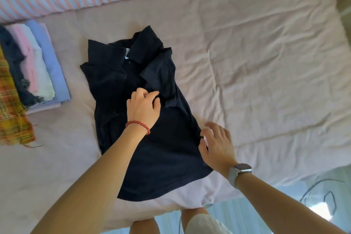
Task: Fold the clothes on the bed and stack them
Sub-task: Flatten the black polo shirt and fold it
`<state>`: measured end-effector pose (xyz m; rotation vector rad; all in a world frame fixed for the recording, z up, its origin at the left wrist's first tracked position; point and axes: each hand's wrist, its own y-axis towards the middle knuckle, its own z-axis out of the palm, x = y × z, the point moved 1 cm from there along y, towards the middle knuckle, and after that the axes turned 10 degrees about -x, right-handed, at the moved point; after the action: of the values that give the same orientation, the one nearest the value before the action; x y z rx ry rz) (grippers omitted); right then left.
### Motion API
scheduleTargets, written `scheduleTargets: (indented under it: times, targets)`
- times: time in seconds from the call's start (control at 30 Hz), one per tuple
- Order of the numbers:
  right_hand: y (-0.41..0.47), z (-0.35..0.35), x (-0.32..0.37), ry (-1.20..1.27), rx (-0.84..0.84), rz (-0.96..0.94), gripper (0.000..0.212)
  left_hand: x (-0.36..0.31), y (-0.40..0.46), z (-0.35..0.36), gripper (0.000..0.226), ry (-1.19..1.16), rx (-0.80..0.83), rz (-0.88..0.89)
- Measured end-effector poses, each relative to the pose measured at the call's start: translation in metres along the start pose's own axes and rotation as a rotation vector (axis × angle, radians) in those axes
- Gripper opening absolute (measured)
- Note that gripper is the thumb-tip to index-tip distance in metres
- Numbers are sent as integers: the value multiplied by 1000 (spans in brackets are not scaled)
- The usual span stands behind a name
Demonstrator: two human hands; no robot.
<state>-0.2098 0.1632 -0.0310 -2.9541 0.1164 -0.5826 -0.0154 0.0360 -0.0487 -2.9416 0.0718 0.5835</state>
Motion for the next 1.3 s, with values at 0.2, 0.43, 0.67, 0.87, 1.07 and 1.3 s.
scheduleTargets:
  times: [0.2,0.43,0.67,0.87,1.07,1.3]
  targets:
    - [133,-4,44,115,-86,-52,40,51,42,-40,40,6,-210,-205]
    - [237,18,73,-241,54,-327,90,134,88,-51,83,169,81,-313]
    - [282,33,89,-408,209,-379,122,150,135,-48,104,-54,133,-302]
    - [321,13,103,505,261,263,87,146,151,-59,46,-505,16,-457]
    - [284,-3,100,327,174,62,17,116,101,-71,36,-311,-275,-204]
    - [158,-26,68,400,-74,-230,13,96,-19,-74,31,-218,-338,16]
